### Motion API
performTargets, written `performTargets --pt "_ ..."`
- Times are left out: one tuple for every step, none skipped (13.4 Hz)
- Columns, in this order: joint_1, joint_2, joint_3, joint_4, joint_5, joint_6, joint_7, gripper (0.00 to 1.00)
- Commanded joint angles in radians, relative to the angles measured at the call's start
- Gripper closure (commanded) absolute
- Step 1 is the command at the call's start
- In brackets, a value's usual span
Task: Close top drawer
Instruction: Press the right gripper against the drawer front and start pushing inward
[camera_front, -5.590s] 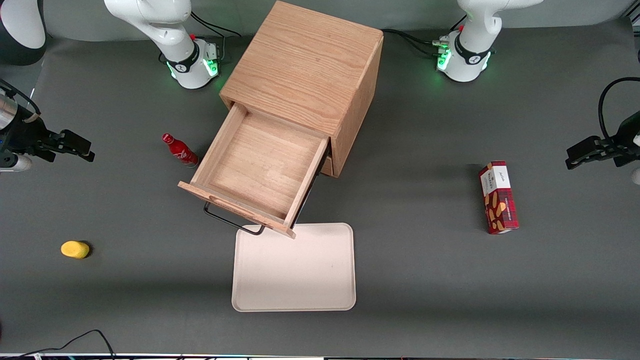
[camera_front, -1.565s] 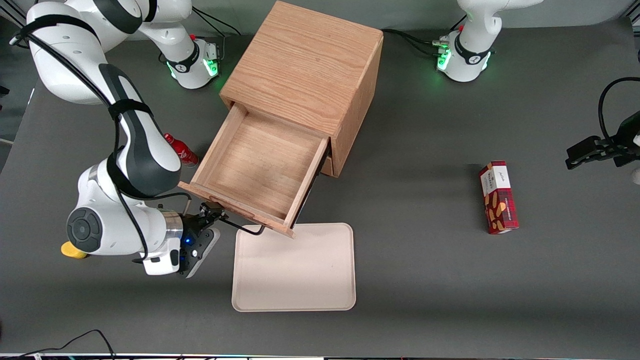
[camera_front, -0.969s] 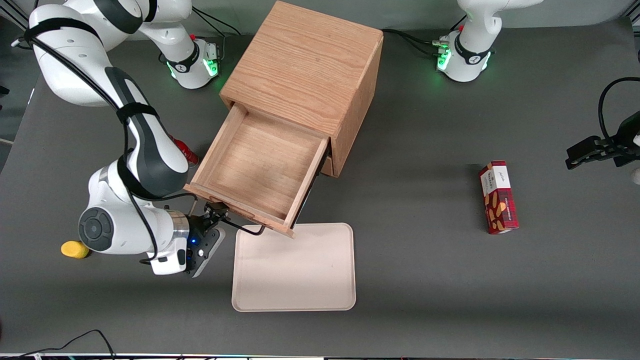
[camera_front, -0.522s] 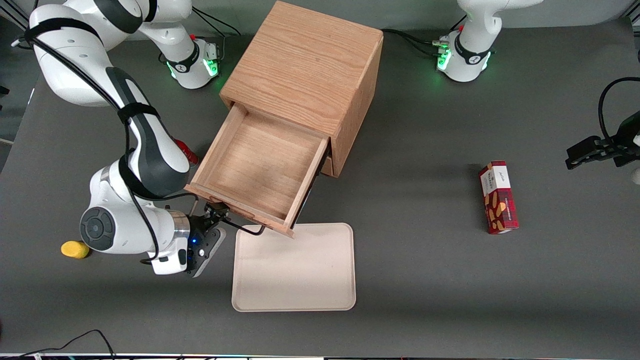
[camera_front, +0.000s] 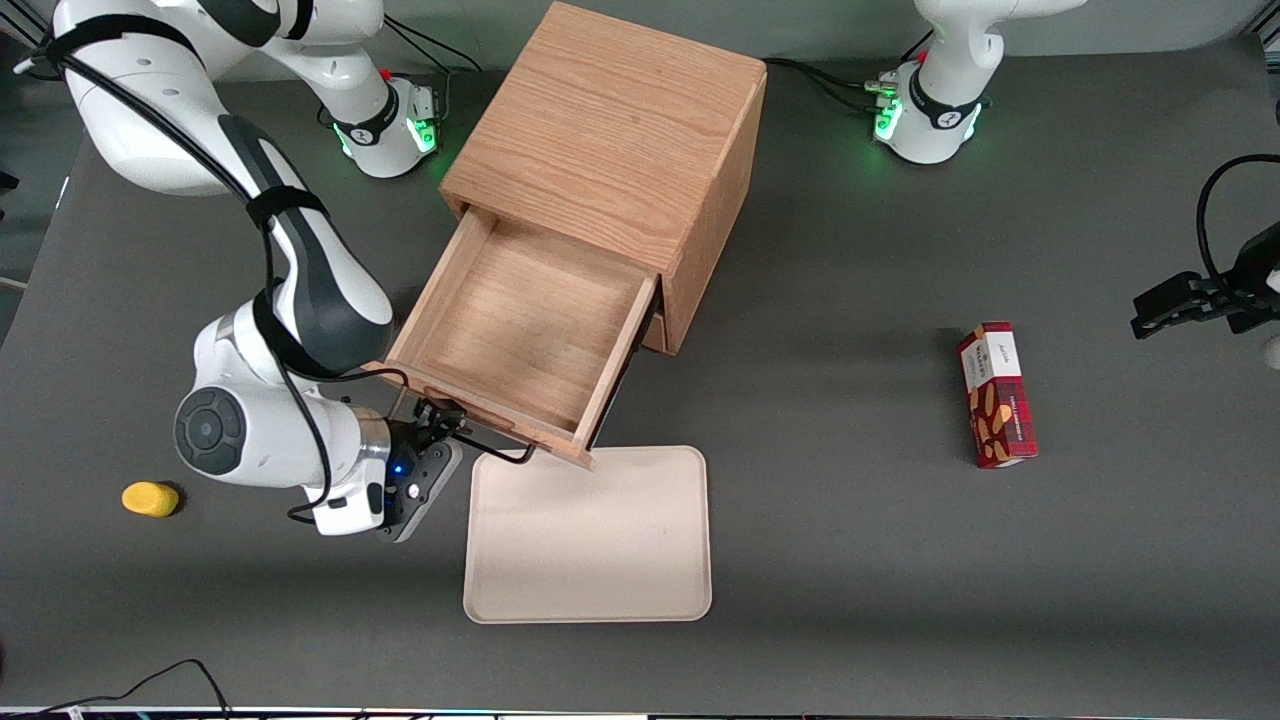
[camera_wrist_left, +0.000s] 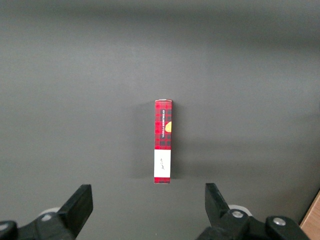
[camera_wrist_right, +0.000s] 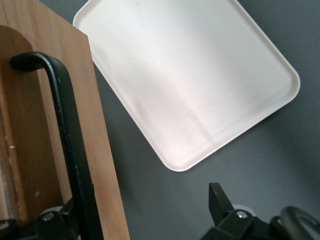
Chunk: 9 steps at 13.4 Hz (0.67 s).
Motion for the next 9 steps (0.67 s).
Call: performTargets --pt "0.023 -0.041 -0.007 -0.077 -0.011 0.037 0.031 0.0" --pt "0.024 -0.053 -0.007 -0.088 -0.011 0.037 0.044 0.0" --pt "0.029 -0.063 -0.007 -0.1 -0.008 0.037 0.057 0.0" --pt "0.035 -0.072 -0.007 -0.111 -0.006 0.037 0.057 0.0" --pt "0.035 -0.084 -0.006 -0.124 -0.006 0.037 0.057 0.0" --pt "0.037 -0.101 -0.006 -0.144 0.002 0.04 0.067 0.0" --pt "0.037 -0.116 -0.006 -0.166 0.003 0.051 0.07 0.0" --pt "0.037 -0.132 -0.006 -0.184 0.009 0.056 0.071 0.0" --pt "0.04 -0.148 -0.006 -0.203 0.023 0.059 0.071 0.0"
